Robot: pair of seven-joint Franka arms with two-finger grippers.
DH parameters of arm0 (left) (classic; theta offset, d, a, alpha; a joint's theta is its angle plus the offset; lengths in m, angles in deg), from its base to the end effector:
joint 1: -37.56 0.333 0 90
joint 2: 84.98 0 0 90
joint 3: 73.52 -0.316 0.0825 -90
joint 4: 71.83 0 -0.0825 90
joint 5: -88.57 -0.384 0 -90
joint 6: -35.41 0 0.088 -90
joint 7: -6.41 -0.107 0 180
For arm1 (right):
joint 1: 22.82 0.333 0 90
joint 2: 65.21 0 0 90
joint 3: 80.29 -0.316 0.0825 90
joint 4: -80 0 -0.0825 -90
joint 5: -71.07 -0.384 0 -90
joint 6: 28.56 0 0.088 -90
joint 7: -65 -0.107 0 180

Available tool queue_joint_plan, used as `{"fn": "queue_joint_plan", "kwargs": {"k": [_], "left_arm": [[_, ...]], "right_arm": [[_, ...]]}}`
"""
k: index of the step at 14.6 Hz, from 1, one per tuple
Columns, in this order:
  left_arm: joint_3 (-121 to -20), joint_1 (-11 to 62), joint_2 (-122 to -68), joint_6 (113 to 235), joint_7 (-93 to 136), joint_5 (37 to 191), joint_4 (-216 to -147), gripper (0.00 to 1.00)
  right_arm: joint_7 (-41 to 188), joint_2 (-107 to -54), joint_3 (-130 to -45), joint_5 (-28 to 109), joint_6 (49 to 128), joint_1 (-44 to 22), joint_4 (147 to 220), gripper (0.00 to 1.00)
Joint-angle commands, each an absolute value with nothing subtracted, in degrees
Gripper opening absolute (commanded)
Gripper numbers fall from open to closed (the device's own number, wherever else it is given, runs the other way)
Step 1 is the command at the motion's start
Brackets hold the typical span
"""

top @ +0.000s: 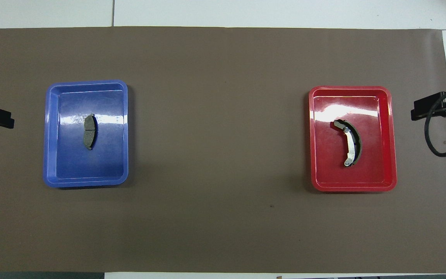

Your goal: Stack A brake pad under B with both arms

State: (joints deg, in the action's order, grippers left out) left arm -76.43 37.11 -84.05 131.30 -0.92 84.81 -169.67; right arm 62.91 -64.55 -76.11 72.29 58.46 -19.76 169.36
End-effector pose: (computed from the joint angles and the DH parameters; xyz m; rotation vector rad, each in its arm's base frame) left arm 0.5538 0.0304 0.5776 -3.0755 0.1421 0.0358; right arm 0.5456 -0.0133 0.6316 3.1193 -0.0886 -0.0455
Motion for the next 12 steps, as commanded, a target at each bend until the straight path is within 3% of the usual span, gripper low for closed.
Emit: {"fn": "queue_joint_plan", "kwargs": {"k": [1,7,12], "left_arm": [[-76.1,36.4,-82.4,132.2,0.0,84.4,-171.3,0.99],[-75.9,34.6,-82.5,139.3,-0.3,84.5,-174.6,0.99],[-75.9,34.1,-83.8,152.4,-0.3,84.5,-183.4,0.99]], "right_arm": [[63.2,-63.7,-76.5,73.0,58.5,-20.1,170.2,1.00],[63.2,-63.7,-76.5,73.0,58.5,-20.1,170.3,1.00],[62.9,-63.5,-76.5,72.8,58.7,-20.1,170.6,1.00]]}}
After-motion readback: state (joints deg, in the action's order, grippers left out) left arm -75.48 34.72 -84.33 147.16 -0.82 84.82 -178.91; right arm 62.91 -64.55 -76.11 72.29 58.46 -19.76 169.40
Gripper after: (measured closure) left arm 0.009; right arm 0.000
